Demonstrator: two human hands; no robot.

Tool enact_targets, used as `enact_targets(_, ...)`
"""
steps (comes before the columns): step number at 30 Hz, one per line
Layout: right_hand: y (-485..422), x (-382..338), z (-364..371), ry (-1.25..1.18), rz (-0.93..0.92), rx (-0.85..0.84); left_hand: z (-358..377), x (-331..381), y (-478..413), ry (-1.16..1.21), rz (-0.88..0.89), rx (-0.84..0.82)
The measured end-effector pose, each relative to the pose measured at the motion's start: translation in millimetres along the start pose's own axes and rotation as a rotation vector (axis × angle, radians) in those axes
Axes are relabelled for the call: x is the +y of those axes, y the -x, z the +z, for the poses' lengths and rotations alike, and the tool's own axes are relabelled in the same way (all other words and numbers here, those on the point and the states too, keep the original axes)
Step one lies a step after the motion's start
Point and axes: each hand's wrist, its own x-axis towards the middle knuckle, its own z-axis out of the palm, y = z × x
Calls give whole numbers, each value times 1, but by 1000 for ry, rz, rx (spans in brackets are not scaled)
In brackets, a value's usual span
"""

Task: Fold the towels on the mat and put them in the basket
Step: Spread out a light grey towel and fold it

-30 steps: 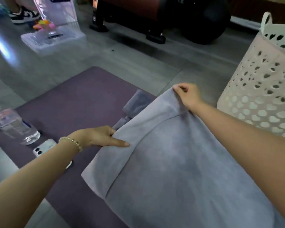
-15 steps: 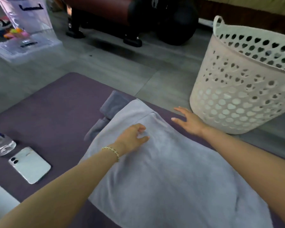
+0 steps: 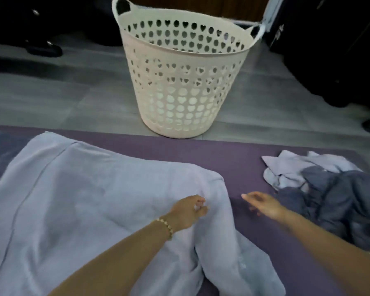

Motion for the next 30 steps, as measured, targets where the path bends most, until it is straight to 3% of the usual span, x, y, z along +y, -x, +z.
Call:
enact_targets(4, 18, 50, 12, 9, 150, -206, 44, 9, -10, -176, -52, 2)
enact_targets(10, 35, 59, 31, 59, 69, -283, 63, 9, -11, -246, -82, 98)
enact_targets(14, 39, 56, 19, -404, 96, -392, 73, 14, -3, -247, -43, 148)
enact_targets(16, 38, 53, -1, -631, 59, -303, 76, 19, 0, -192, -61, 151)
enact_targets(19, 35, 54, -35, -797, -25, 39, 76, 21, 0, -127, -110, 61)
enact_targets(21, 39, 63, -50, -659, -16, 289, 75, 17, -1, -80, -99, -34)
enact_targets(23, 41, 79, -53, -487, 53, 403, 74, 14, -1, -17, -45, -83)
enact_targets(25, 41, 84, -43, -495, 92, 321, 74, 21, 1, 125, -30, -113)
enact_targets(30, 32, 30, 10, -736, 77, -184, 61, 51, 6, 762, -203, -202)
